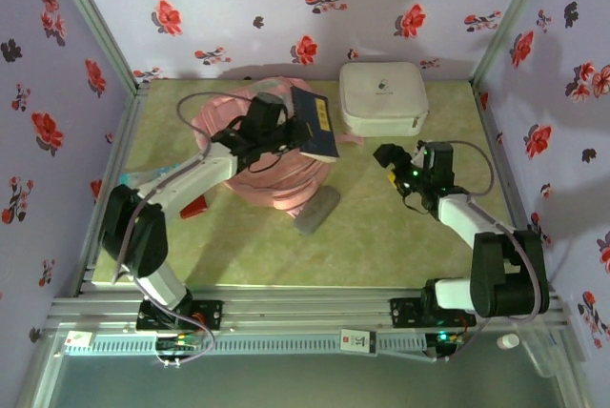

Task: Pack the student bag

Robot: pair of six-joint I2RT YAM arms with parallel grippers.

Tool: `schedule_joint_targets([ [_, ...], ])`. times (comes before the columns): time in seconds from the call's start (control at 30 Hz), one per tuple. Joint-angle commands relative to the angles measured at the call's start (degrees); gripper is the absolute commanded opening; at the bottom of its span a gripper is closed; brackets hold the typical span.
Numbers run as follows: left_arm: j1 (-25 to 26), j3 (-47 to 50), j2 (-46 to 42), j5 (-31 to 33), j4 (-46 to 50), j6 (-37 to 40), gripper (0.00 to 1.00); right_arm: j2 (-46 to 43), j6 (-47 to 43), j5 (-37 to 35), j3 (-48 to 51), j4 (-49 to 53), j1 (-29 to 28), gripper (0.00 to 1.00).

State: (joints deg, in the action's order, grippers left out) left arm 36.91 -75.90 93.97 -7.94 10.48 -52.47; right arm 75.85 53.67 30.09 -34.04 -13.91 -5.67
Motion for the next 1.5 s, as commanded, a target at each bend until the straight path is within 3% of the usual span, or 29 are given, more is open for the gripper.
schedule_joint_targets([
  [0.0, -1.4, 4.6, -5.7, 4.9, -8.3, -2.5, 0.0, 0.2, 9.0, 3.2, 0.6, -12.9, -3.8, 0.99],
  [0.23, -2.9, 12.5, -12.6, 5.4, -19.1, -7.4, 0.0, 4.2, 17.0, 3.4, -4.3, -21.7, -12.4, 0.99],
  [0.43, -3.1, 22.0, -17.2, 6.7, -35.8, -15.0, 0.0, 8.2, 22.4, 2.2, -9.9, -26.7, -19.7, 0.99],
  [0.77, -3.1, 24.2, -19.1, 7.2, -40.9, -18.5, 0.0, 16.6, 31.1, -3.0, -16.5, -36.8, -26.7, 0.96],
  [0.97, -3.1, 26.1, -18.9, 7.3, -44.5, -20.2, 0.0, 21.2, 38.8, -5.9, -17.3, -46.9, -27.1, 0.79],
  [1.37, -3.2, 26.9, -19.5, 7.2, -44.3, -19.4, 0.0, 21.7, 38.7, -8.2, -15.9, -53.4, -27.3, 0.35],
  [1.47, -3.4, 27.1, -20.2, 7.2, -42.1, -18.4, 0.15, 20.3, 36.5, -8.5, -15.3, -50.9, -27.3, 0.24],
])
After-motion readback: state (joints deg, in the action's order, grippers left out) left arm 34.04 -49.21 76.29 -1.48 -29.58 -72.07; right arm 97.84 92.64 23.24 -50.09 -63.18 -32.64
